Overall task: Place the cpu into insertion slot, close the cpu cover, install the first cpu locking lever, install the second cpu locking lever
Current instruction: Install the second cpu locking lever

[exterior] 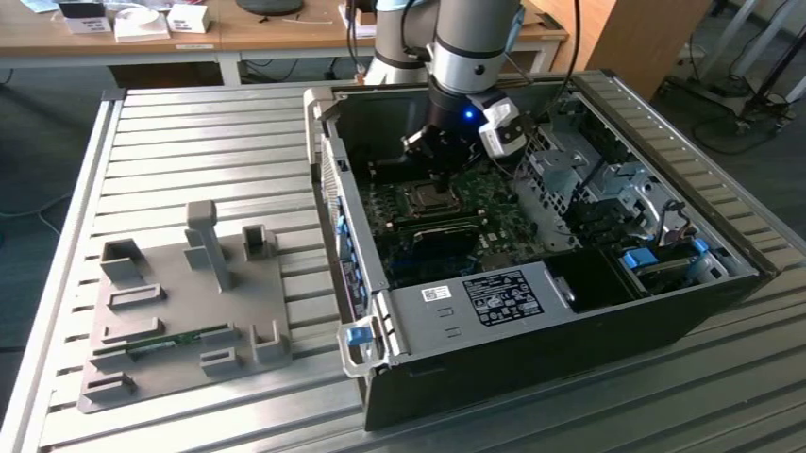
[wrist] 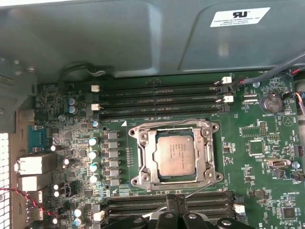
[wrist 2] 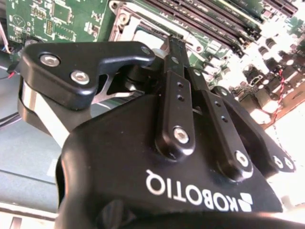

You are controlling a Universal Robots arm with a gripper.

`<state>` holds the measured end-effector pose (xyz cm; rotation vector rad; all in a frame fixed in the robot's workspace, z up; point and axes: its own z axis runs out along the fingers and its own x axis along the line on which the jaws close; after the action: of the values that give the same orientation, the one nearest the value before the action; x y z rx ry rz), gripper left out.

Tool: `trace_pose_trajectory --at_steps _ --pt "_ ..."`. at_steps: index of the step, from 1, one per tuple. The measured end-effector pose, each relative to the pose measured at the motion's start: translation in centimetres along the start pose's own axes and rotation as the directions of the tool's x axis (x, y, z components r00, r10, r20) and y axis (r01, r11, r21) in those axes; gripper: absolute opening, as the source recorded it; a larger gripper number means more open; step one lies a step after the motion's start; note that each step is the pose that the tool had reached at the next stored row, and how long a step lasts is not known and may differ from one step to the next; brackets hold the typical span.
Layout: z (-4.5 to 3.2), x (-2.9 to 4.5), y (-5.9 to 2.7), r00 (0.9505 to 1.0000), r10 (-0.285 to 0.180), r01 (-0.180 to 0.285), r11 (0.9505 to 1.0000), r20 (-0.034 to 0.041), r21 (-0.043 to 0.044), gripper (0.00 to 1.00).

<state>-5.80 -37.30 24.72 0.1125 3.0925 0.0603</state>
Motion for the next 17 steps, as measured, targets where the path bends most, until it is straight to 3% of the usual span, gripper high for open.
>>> trace_pose_trajectory --at_steps 9,17 --pt "0.0 0.04 -0.04 1.0 0.0 0.0 1.0 0.0 -0.0001 0.11" --pt "-0.02 0.04 -0.6 1.0 0.0 0.0 1.0 0.0003 0.0 0.11"
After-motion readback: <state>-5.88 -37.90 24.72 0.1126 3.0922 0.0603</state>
